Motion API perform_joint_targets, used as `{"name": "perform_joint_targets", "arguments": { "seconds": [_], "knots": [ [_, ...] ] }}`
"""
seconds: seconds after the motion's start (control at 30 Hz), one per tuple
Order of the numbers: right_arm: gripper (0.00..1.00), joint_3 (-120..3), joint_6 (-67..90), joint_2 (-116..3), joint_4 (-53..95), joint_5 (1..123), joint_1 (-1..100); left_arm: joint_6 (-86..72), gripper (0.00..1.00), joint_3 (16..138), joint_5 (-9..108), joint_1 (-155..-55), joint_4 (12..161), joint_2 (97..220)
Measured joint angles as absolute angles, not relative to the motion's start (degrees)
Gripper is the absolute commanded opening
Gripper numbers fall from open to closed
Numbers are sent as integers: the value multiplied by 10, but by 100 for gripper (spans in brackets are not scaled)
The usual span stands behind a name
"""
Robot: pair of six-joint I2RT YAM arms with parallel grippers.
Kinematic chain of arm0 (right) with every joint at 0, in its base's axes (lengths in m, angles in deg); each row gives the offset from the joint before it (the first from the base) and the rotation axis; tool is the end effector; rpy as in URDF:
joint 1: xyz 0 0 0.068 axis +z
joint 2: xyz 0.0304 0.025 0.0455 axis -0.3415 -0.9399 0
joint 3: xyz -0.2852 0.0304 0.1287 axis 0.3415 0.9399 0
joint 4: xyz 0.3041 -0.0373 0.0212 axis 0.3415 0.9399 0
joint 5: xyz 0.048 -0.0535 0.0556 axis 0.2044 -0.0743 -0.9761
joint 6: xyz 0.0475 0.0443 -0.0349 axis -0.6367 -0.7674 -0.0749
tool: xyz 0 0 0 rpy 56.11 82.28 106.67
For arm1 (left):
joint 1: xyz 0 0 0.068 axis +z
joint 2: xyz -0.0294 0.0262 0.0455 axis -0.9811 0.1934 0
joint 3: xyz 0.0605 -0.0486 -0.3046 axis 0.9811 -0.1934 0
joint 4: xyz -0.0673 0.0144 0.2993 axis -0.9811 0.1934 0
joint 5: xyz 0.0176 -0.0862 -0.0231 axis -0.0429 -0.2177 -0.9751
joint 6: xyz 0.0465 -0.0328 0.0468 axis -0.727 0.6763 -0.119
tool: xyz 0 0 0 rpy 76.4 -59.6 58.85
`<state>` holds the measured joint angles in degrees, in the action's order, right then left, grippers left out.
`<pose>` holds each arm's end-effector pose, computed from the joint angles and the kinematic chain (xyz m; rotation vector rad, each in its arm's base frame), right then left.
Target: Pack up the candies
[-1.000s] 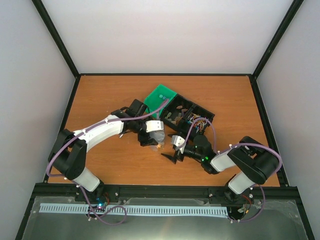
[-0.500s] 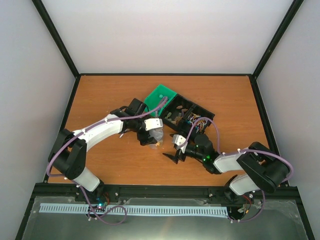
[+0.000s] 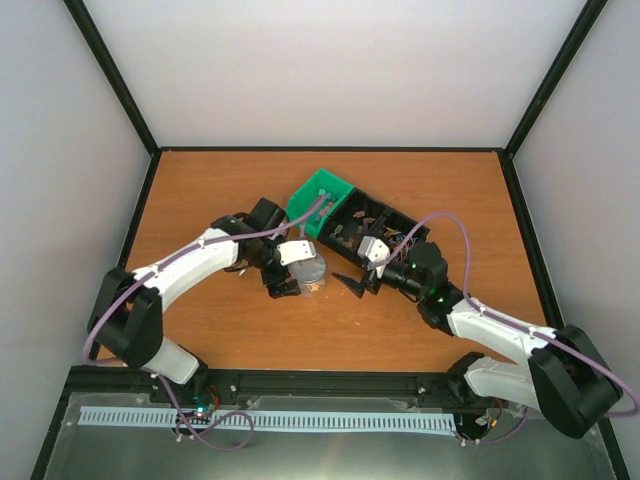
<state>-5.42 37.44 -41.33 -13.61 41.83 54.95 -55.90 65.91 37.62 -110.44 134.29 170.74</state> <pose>0.2101 0.1823 0.2144 -1.1080 1.3697 0.6254 0.2756 -0.1942 0.2169 1.6291 2.2477 -0.4663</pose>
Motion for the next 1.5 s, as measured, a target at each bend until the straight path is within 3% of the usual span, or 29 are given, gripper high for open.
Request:
{"name": "perform_joint_targets", "arguments": {
  "seconds": [0.23,0.47,0.7,0.97,1.17,1.3,1.5],
  "knots": [
    [100,-141,358,-373,-47,410,518,-522,100,736,373,-1104,1390,1642],
    [100,-309,310,-417,12,426,472,-444,100,921,367,-1082,1422,1700],
    [100,-485,253,-501,102,423,375,-336,100,1127,298,-949,1475,1831],
    [100,-560,189,-558,213,389,189,-271,100,1193,260,-782,1509,1890],
    [100,-563,182,-588,296,354,86,-270,100,1161,275,-720,1513,1886],
    [100,-551,189,-594,339,335,26,-271,100,1051,294,-704,1503,1856],
    [100,-437,222,-574,364,329,-6,-270,100,897,320,-702,1470,1803]
  ]
}}
